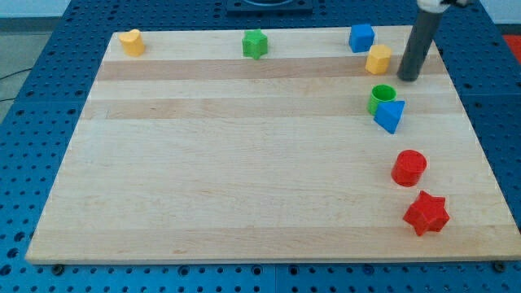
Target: Move the green circle parallel to the blue triangle
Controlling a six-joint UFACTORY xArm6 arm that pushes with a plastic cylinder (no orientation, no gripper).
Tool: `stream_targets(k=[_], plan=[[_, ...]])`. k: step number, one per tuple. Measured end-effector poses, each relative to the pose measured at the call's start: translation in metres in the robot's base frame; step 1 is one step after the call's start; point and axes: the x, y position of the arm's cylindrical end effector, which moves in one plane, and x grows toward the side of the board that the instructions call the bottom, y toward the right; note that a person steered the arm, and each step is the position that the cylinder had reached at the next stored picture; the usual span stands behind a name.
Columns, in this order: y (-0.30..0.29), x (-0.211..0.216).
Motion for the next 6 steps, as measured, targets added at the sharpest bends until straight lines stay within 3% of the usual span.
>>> stream_targets(k=[1, 2, 3, 4, 5, 6], plan=[[0.004, -0.05], [-0.047, 0.01], [-0.045, 0.067], [0.012, 0.071], [-0.054, 0.095], [-0.17, 0.098]])
